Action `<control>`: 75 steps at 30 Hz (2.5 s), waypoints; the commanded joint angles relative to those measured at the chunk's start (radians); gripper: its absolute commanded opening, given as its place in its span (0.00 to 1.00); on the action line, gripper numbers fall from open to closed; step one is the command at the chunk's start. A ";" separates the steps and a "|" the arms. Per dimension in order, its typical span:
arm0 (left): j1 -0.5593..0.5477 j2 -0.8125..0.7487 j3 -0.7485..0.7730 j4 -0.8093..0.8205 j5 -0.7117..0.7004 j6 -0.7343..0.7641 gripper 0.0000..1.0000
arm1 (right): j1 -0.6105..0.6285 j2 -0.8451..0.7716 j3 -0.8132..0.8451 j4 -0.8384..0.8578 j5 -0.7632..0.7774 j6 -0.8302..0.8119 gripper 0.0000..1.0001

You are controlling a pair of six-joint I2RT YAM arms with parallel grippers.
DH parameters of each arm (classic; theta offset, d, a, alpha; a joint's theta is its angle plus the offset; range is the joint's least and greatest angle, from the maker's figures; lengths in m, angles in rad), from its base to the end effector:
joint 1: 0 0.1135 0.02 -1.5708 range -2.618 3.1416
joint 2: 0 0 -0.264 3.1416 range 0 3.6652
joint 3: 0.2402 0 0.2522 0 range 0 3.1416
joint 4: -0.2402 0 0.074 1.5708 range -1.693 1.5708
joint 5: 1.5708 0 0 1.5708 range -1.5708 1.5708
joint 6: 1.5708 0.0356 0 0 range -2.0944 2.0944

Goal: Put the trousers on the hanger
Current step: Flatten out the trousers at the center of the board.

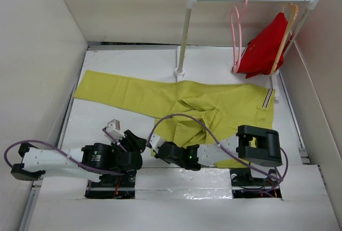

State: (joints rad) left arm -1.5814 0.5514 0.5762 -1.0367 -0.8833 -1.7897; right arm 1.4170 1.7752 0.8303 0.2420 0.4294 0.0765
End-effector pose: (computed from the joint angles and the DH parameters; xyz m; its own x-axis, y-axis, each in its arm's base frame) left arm 0.0266 -0.0900 0.2360 -0.6256 -0.5775 -0.5245 -0.1300 0.7400 -0.6599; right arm 0.0678 0.3405 0.1399 -0.1637 -0.6023 -0.7813 -0.8398 0.5007 -0.2100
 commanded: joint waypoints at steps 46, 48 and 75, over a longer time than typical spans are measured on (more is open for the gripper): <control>0.207 0.670 0.030 0.215 0.250 -0.154 0.41 | -0.575 -1.027 -0.399 -0.070 -0.345 0.054 0.12; 0.196 0.660 0.007 0.196 0.268 -0.184 0.41 | -0.601 -1.045 -0.408 -0.082 -0.353 0.051 0.13; 0.187 0.622 -0.047 0.372 0.366 -0.034 0.41 | -0.693 -1.077 -0.410 -0.118 -0.414 0.043 0.15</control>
State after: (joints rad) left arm -1.3888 1.1656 0.5377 -0.6754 -0.5137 -1.8366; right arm 0.7322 0.7235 0.4084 0.1299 -0.0067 0.1280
